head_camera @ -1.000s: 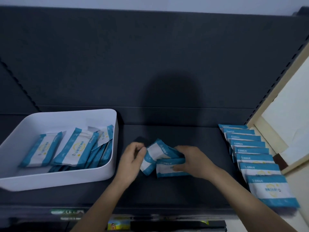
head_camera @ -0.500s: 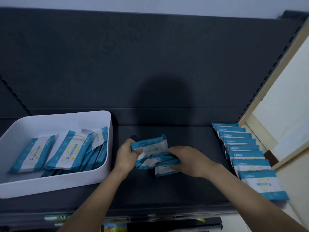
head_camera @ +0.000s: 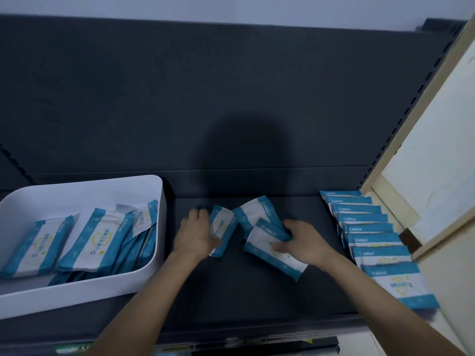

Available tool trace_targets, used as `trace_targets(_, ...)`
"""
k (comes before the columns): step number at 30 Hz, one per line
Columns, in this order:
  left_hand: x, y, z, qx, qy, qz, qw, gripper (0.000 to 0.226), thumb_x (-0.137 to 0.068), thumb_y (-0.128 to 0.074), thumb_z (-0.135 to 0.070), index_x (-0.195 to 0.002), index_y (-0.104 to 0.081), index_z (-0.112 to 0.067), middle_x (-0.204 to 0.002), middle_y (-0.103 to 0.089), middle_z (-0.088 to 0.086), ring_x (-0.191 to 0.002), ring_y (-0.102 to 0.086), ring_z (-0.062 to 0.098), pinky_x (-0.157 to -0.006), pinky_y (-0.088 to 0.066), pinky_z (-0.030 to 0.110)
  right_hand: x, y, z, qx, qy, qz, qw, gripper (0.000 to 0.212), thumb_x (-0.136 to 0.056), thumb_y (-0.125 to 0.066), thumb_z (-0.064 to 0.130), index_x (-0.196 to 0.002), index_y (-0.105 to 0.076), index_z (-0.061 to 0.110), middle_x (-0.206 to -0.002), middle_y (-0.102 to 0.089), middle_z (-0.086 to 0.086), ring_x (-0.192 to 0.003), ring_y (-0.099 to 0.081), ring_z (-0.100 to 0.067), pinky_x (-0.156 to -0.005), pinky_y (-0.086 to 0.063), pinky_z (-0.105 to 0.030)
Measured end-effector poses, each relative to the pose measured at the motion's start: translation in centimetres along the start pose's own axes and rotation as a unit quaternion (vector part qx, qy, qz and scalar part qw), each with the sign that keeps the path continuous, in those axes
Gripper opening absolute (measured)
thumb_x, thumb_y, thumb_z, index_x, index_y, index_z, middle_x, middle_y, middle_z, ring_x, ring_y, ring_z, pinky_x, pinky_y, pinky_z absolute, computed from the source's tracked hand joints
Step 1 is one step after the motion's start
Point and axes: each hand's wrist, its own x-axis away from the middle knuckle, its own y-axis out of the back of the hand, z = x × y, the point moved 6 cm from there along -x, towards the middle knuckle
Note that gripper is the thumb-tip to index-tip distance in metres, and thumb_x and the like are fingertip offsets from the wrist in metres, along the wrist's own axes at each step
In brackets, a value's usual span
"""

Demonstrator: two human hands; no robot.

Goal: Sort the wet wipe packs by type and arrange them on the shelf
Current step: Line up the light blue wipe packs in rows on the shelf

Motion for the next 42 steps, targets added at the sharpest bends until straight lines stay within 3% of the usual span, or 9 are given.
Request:
trace_targets(3, -1.7, -2.1, -1.2, 0.011, -0.106, 0.122, 0.987, 0.096, -0.08, -0.072, -0.026, -0.153, -0.01, -0.022, -0.161, -0.003, 0.0, -0.145, -0.013, 0.026, -0.117, -0.019, 0.035, 0.0, -0.1, -0.6, -0.068, -0.025, 0.0, 0.997, 0.013, -0.08, -0.072, 0.014, -0.079, -0.06, 0.018, -0.075, -0.061, 0.005, -0.06, -0.054, -0.005, -0.046, -0.039, -0.01)
trace_targets(5, -2.4, -2.5, -1.7, -0.036, -0.133, 0.152, 0.979, 0.096, -0.08, -0.071, -0.033, -0.153, -0.008, -0.025, -0.16, -0.011, -0.001, -0.145, -0.018, 0.025, -0.117, -0.018, 0.033, -0.1, 0.0, -0.9, -0.074, -0.029, 0.004, 0.997, 0.012, -0.08, -0.073, 0.014, -0.08, -0.061, 0.017, -0.075, -0.062, 0.006, -0.061, -0.055, -0.005, -0.047, -0.039, -0.009)
trace_targets(10, -2.6, -1.1, -1.3, -0.085, -0.002, 0.112, 0.99, 0.074, -0.076, -0.063, -0.063, -0.133, -0.041, -0.021, -0.129, -0.047, 0.006, -0.112, -0.054, 0.024, -0.083, -0.048, 0.035, -0.1, 0.8, -0.8, 0.03, 0.011, 0.003, 0.999, 0.013, -0.078, -0.073, 0.02, -0.083, -0.062, 0.017, -0.076, -0.06, 0.008, -0.066, -0.056, -0.004, -0.053, -0.038, -0.012)
trace_targets(13, -2.1, -1.0, -0.9, -0.12, 0.038, 0.084, 0.988, 0.079, -0.074, -0.062, -0.069, -0.131, -0.043, -0.017, -0.132, -0.044, 0.01, -0.119, -0.047, 0.028, -0.091, -0.045, 0.039, -0.1, 1.0, -0.6, 0.103, 0.042, 0.004, 0.994, 0.027, -0.079, -0.071, 0.023, -0.105, -0.062, 0.022, -0.092, -0.063, 0.01, -0.084, -0.059, -0.008, -0.068, -0.045, -0.019)
trace_targets(19, -1.7, -1.1, 0.7, 0.25, 0.087, 0.018, 0.964, 0.036, -0.082, -0.074, -0.026, -0.098, -0.047, -0.008, -0.096, -0.06, 0.006, -0.072, -0.055, 0.01, -0.056, -0.046, 0.026, -0.1, 0.6, -0.1, 0.211, 0.11, 0.014, 0.971, 0.043, -0.084, -0.064, 0.024, -0.124, -0.051, 0.032, -0.112, -0.061, 0.01, -0.102, -0.057, -0.012, -0.084, -0.046, -0.03)
trace_targets(26, -0.3, 0.8, 1.8, 0.406, 0.074, -0.242, 0.878, 0.02, -0.093, -0.057, -0.01, -0.113, -0.058, -0.011, -0.099, -0.066, 0.002, -0.089, -0.06, 0.018, -0.079, -0.048, 0.03, 0.0, -0.6, -0.3, 0.249, 0.19, 0.022, 0.949, 0.076, -0.094, -0.052, 0.018, -0.145, -0.007, 0.051, -0.122, -0.049, 0.005, -0.11, -0.048, -0.017, -0.09, -0.044, -0.028)
trace_targets(31, -0.5, -1.9, -0.3, 0.572, 0.064, -0.095, 0.812, 0.019, -0.093, -0.051, 0.002, -0.096, -0.055, -0.017, -0.101, -0.065, 0.007, -0.098, -0.064, 0.026, -0.086, -0.054, 0.042, -0.1, -0.8, -0.6, 0.26, 0.239, -0.007, 0.936, 0.075, -0.094, -0.053, 0.015, -0.145, -0.01, 0.047, -0.135, -0.046, 0.006, -0.116, -0.046, -0.017, -0.094, -0.042, -0.028)
trace_targets(39, 0.3, -2.6, -3.3, 0.489, -0.058, 0.106, 0.864, 0.029, -0.09, -0.064, -0.009, -0.116, -0.057, -0.02, -0.111, -0.065, 0.002, -0.102, -0.063, 0.014, -0.082, -0.055, 0.024, 0.7, -0.8, -0.6, 0.315, 0.289, -0.105, 0.898, 0.078, -0.079, -0.072, 0.015, -0.145, -0.034, 0.029, -0.137, -0.05, -0.007, -0.113, -0.055, -0.032, -0.088, -0.047, -0.042)
trace_targets(42, 0.7, -3.0, -3.7, 0.559, -0.04, 0.143, 0.816, 0.025, -0.094, -0.059, -0.022, -0.119, -0.056, -0.019, -0.115, -0.065, 0.008, -0.105, -0.063, 0.017, -0.093, -0.052, 0.032, 0.8, -0.9, -0.5, 0.304, 0.296, -0.122, 0.897, 0.082, -0.072, -0.078, 0.013, -0.143, -0.037, 0.022, -0.134, -0.054, -0.007, -0.108, -0.059, -0.031, -0.084, -0.052, -0.041)
